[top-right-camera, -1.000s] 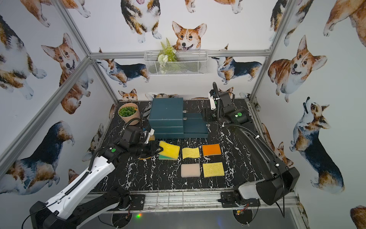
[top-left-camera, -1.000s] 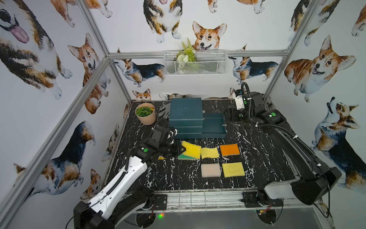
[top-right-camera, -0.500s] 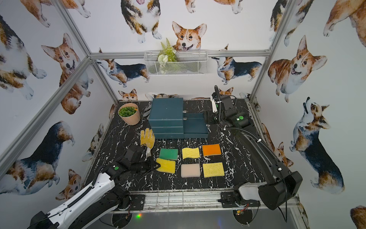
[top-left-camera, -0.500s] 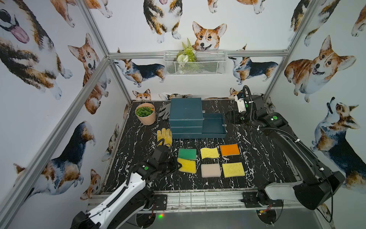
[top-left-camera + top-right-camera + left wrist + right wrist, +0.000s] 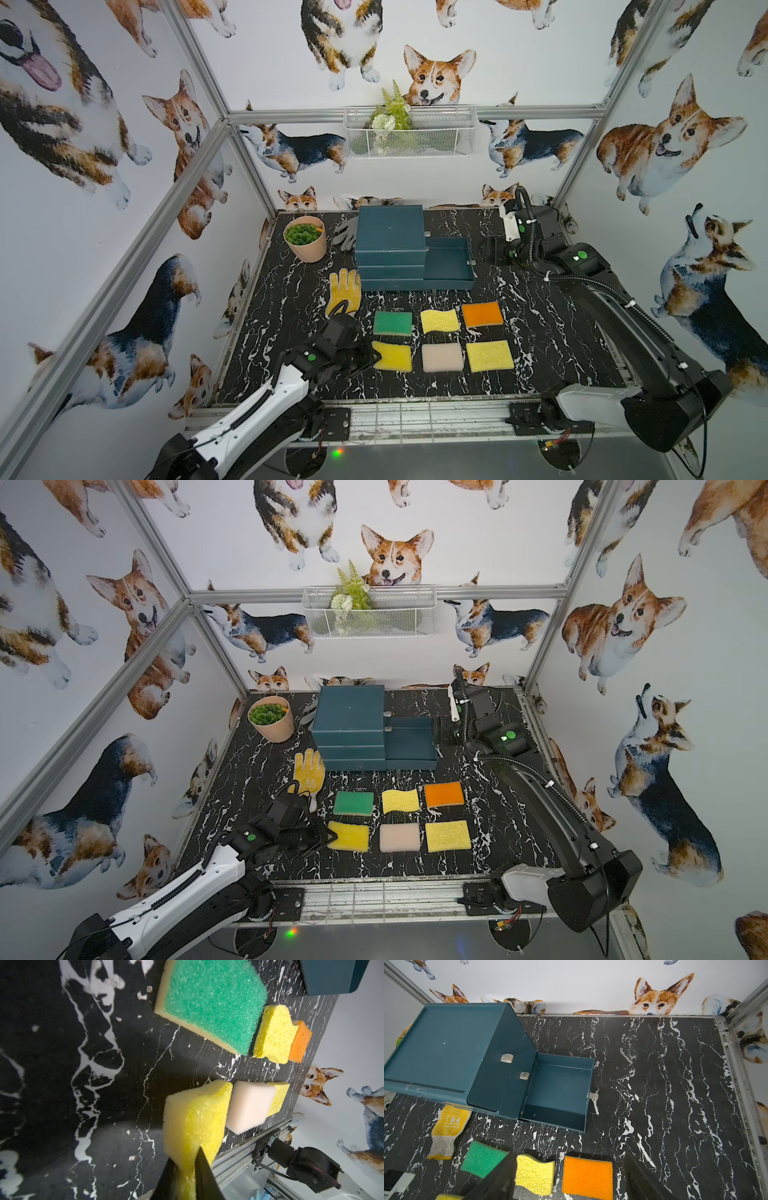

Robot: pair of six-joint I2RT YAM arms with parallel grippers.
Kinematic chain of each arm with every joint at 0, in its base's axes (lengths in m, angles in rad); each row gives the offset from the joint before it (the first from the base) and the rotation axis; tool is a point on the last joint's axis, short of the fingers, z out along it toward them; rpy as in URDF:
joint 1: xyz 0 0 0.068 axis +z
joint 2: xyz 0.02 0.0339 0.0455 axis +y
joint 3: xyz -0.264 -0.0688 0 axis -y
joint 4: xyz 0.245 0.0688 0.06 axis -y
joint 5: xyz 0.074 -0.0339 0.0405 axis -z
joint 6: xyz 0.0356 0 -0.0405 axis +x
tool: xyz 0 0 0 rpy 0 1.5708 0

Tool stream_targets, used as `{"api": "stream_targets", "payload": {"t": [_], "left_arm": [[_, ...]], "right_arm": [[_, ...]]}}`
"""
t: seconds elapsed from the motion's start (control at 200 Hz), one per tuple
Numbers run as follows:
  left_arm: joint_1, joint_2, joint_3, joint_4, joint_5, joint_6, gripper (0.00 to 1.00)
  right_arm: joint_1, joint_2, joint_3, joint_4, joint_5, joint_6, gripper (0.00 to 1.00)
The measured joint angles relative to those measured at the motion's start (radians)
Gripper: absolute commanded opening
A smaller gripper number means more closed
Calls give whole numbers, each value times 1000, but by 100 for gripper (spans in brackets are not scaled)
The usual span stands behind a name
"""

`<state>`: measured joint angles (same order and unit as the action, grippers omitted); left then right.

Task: Take the sponge out of the drawer
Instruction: Place the sponge at the center of the board.

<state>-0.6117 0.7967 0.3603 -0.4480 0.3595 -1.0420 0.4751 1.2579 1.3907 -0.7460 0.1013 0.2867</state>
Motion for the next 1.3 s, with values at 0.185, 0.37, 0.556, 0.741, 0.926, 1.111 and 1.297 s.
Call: {"api": "stream_targets", "payload": {"t": [0.185, 0.37, 0.556, 0.741, 0.926, 1.111, 1.297], "left_arm": [[0, 25, 14, -7, -3, 18, 48], [0, 29, 34, -24, -6, 42, 66], [0, 69, 46, -26, 6, 63, 71], [-2, 135, 47, -15, 40, 71, 75], [-5, 212, 70, -5, 53, 87, 81], [-35, 323, 121, 7, 46, 97, 100], [-63, 383, 166, 11, 26, 108, 100]], "right_arm": [[0, 0, -1, 0, 9, 6, 80], [0, 0, -2, 0, 27, 13, 80], [0, 10, -3, 0, 36, 18, 80], [0, 19, -3, 0, 56, 21, 80], [-4, 27, -3, 0, 71, 21, 81], [-5, 28, -13, 1, 79, 21, 81], [-9, 28, -23, 0, 84, 21, 81]]}}
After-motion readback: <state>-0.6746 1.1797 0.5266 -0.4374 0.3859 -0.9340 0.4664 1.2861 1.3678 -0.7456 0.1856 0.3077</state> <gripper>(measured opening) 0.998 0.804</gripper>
